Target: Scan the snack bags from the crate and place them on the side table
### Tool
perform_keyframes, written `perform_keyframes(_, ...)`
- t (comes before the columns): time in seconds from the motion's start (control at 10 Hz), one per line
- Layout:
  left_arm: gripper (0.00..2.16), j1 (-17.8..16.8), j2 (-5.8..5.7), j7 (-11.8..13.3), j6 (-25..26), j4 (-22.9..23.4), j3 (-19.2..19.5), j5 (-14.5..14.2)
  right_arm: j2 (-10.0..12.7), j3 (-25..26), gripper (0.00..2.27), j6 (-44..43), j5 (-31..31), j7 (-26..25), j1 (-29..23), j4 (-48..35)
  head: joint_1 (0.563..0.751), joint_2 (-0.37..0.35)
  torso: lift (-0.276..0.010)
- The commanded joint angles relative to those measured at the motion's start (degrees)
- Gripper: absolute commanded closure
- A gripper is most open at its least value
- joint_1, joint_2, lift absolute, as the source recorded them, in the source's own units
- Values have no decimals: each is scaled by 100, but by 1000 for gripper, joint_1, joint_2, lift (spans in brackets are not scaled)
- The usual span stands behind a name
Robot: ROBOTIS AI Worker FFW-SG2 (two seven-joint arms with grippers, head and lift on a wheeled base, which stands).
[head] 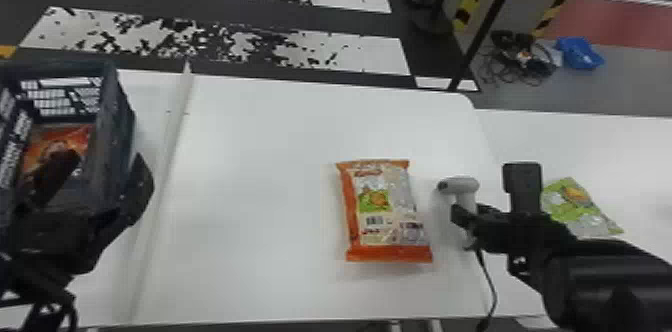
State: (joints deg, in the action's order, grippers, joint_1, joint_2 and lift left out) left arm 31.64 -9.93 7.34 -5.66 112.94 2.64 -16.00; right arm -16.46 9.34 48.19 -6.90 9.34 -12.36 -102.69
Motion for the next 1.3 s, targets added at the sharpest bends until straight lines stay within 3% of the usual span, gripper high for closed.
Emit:
perform_keyframes(0.0, 87, 0, 0, 4, -1, 0, -1, 0, 11, 41, 33, -24, -74, -2, -47, -93, 695, -170, -81)
perform_keyframes(0.3, 87, 0, 9, -4, -1, 0, -1, 0, 11, 349, 46, 64, -496, 7, -460, -857, 695, -167, -81)
perform_keyframes(0.8, 87, 9, 9, -4, -1, -9, -1, 0, 195, 1518, 60, 1382, -2667, 991, -864, -1622, 695, -128, -81)
perform_keyframes(1.2, 87, 9, -18, 4, -1, -9, -27, 0, 195, 1368, 60, 1787, -2790, 1589, -750, -1271, 695, -71, -81)
